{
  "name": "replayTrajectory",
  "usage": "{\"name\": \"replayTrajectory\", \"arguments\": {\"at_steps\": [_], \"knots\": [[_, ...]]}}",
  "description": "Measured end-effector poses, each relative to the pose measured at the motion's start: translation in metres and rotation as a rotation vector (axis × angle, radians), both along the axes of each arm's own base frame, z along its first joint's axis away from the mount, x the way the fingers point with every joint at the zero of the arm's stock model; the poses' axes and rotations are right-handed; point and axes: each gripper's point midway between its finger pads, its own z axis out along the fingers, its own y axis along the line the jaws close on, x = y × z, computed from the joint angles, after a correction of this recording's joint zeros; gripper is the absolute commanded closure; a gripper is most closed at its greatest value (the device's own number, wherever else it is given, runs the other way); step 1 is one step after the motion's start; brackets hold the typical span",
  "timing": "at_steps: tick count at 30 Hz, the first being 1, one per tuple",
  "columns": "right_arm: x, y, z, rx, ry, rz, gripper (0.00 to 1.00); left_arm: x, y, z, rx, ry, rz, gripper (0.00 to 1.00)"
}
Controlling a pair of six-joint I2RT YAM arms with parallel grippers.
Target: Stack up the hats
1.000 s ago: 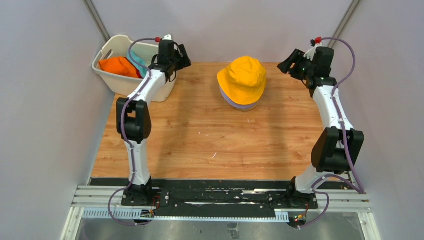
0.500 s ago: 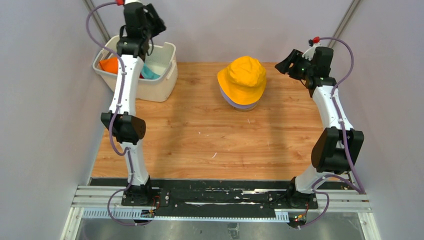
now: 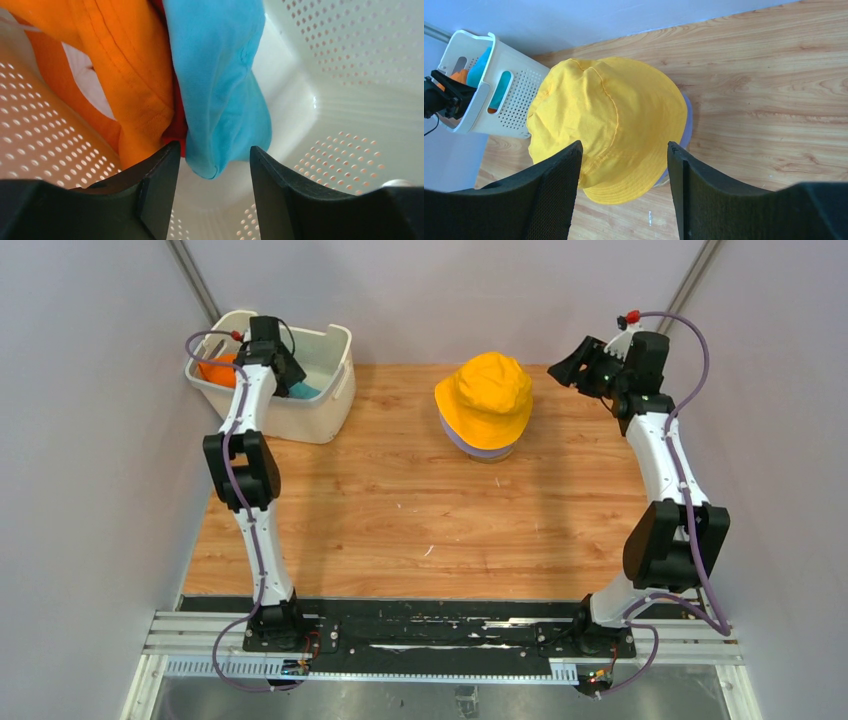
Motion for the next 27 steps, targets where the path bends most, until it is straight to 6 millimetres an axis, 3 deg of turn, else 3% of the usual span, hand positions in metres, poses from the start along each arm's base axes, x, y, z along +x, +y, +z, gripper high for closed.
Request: {"name": "replayTrajectory", "arguments": {"at_steps": [18,24,27], "knots": [[-0.001,0.010,0.004,0.010,-0.013,0.026,0.38,0.025,0.029,0.034,0.078,-0.149,0.080,0.37],[-0.001,0.013,0.004,0.010,-0.013,0.030,0.38,0.041,0.036,0.054,0.091,-0.225,0.085,0.37],[-0.001,0.015,0.004,0.010,-0.013,0.034,0.38,0.054,0.039,0.052,0.089,-0.246,0.078,0.37]]}}
